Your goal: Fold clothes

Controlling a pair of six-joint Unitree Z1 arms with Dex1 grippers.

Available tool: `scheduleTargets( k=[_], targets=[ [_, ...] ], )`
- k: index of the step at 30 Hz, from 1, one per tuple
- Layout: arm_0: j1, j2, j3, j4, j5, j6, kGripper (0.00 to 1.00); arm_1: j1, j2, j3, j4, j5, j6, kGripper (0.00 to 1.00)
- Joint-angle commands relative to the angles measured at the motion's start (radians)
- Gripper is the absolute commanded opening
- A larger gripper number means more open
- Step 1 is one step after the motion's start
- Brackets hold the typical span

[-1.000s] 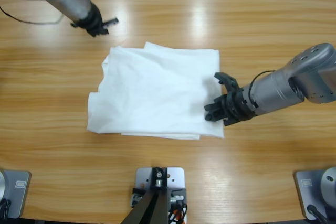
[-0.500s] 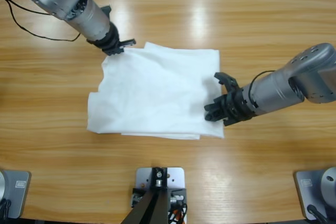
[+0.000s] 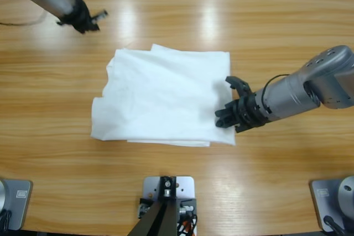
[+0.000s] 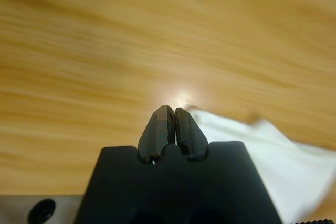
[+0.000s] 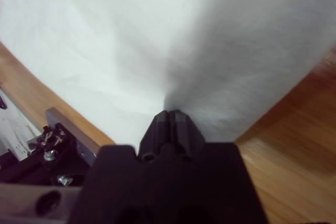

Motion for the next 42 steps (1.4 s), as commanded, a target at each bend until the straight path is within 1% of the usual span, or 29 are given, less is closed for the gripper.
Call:
scheduleTargets(
  k=[1, 3, 5, 8, 10, 12, 16, 20, 24, 29, 34, 38, 40, 41, 42],
  targets=[
    [-0.297, -0.319, 0.357, -0.009, -0.040, -0.170, 0.000, 0.010, 0.119, 0.055, 0.008, -0.011, 0.009, 0.000],
    [-0.382, -0.339, 0.497, -0.091, -0.062, -0.258, 0.000, 0.010, 0.118, 0.055, 0.006, -0.010, 0.007, 0.000],
    [-0.422, -0.335, 0.569, -0.158, -0.088, -0.301, 0.000, 0.010, 0.118, 0.055, 0.006, -0.009, 0.007, 0.000],
    [-0.419, -0.291, 0.599, -0.231, -0.107, -0.308, 0.000, 0.010, 0.115, 0.055, 0.008, -0.009, 0.007, 0.000],
    [-0.414, -0.250, 0.599, -0.300, -0.171, -0.300, 0.000, 0.010, 0.115, 0.055, 0.008, -0.009, 0.007, 0.000],
    [-0.414, -0.217, 0.597, -0.324, -0.213, -0.305, 0.000, 0.010, 0.111, 0.056, 0.008, -0.009, 0.007, 0.000],
    [-0.410, -0.197, 0.661, -0.301, -0.210, -0.341, 0.000, 0.010, 0.113, 0.057, 0.008, -0.010, 0.007, 0.000],
    [-0.381, -0.199, 0.730, -0.284, -0.185, -0.368, 0.000, 0.010, 0.121, 0.057, 0.003, -0.011, 0.007, 0.000],
    [-0.327, -0.244, 0.733, -0.284, -0.135, -0.360, 0.000, 0.010, 0.126, 0.055, 0.000, -0.012, 0.007, 0.000],
    [-0.240, -0.301, 0.734, -0.275, -0.134, -0.346, 0.000, 0.010, 0.132, 0.055, 0.000, -0.012, 0.007, 0.000],
    [-0.210, -0.349, 0.742, -0.242, -0.134, -0.327, 0.000, 0.010, 0.132, 0.056, -0.003, -0.014, 0.007, 0.000],
    [-0.196, -0.486, 0.747, -0.175, -0.115, -0.314, 0.000, 0.010, 0.095, 0.059, -0.003, -0.021, 0.007, 0.000],
    [-0.193, -0.550, 0.743, -0.175, -0.115, -0.272, 0.000, 0.010, 0.012, 0.064, 0.003, -0.047, 0.013, 0.000],
    [-0.193, -0.567, 0.739, -0.175, -0.118, -0.255, 0.000, 0.010, -0.056, 0.063, 0.011, -0.066, 0.034, 0.127],
    [-0.193, -0.575, 0.738, -0.175, -0.127, -0.248, 0.000, 0.010, -0.125, 0.060, 0.019, -0.081, 0.064, 0.618]
  ],
)
